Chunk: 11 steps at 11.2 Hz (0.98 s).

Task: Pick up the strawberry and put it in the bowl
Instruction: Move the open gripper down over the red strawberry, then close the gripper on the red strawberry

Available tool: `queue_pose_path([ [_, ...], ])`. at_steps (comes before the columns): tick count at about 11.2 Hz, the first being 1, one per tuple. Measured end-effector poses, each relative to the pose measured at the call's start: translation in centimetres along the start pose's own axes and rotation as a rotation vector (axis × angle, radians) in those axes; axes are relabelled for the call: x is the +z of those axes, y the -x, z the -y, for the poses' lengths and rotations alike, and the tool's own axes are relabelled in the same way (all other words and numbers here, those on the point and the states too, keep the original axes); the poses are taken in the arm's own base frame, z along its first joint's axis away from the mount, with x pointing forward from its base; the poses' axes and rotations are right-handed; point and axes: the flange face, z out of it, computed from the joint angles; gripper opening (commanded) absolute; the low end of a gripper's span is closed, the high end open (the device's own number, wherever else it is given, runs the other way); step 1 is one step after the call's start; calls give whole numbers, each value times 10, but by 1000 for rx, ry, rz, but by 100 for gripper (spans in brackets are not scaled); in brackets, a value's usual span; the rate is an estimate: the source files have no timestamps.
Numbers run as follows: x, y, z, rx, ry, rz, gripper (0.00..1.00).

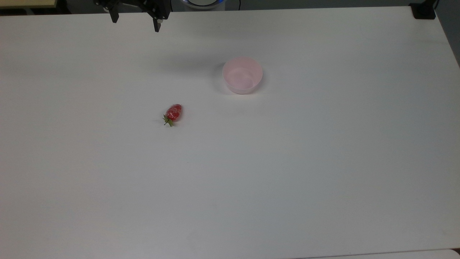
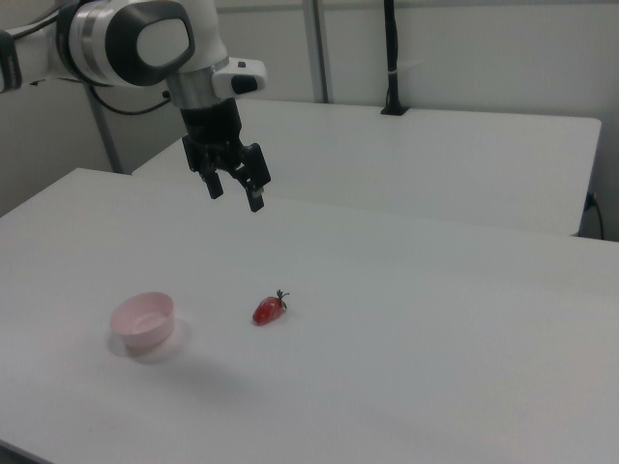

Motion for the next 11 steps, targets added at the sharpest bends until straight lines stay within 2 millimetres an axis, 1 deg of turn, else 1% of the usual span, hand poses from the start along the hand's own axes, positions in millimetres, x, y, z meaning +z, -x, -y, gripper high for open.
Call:
queue_pose_path([
  [1,5,-2,7,-12,1,8,100],
  [2,18,-6,17,-34,5,31,100],
  [3,38,-12,30,-79,25,63,100],
  [4,64,-22,45,-112,42,83,100],
  [5,92,-33,55,-127,53,91,100],
  [6,122,-45,60,-119,62,98,100],
  [8,179,-63,69,-55,77,82,96],
  [9,204,-68,74,-33,80,70,93],
  [10,226,-70,77,-25,80,60,93],
  [11,241,-68,78,-26,79,49,90],
])
